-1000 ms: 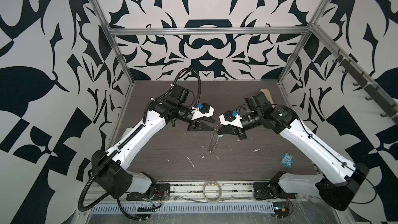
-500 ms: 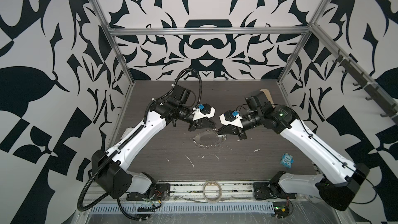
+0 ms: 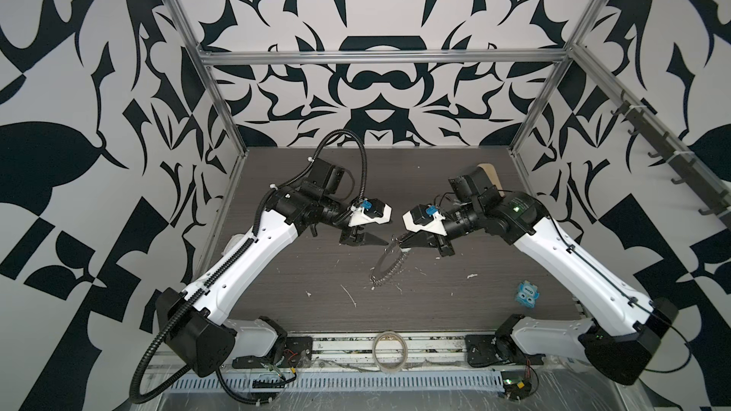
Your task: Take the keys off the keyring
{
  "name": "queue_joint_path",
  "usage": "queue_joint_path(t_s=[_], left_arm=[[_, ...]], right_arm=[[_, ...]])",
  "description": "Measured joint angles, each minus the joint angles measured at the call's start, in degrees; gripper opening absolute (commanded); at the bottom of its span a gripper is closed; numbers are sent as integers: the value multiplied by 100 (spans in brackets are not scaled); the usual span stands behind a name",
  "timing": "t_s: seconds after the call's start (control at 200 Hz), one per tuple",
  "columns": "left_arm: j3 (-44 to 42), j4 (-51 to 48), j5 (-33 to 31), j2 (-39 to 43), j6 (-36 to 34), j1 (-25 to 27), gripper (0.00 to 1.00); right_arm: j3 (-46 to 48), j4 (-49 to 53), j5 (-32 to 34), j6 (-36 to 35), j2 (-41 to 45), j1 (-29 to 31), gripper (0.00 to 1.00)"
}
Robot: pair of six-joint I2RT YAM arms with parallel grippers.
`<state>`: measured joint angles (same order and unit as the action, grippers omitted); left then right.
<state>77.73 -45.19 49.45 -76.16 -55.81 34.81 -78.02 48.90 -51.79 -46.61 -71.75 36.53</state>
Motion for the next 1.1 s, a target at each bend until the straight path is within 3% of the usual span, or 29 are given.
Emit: queue_joint_path(t_s=[0.565,0.86,1.1], left_arm=[[612,-721,437,-387,-175,-7,54],[706,-1032,564,-579,-262,59,40],[706,-1056,636,-603,-278,114,37]], right_arm=[[-153,232,149,-181,-133,109,0],[-153,254,151,-208,-133,144,0],[-153,254,146,-210,-133,144,0]])
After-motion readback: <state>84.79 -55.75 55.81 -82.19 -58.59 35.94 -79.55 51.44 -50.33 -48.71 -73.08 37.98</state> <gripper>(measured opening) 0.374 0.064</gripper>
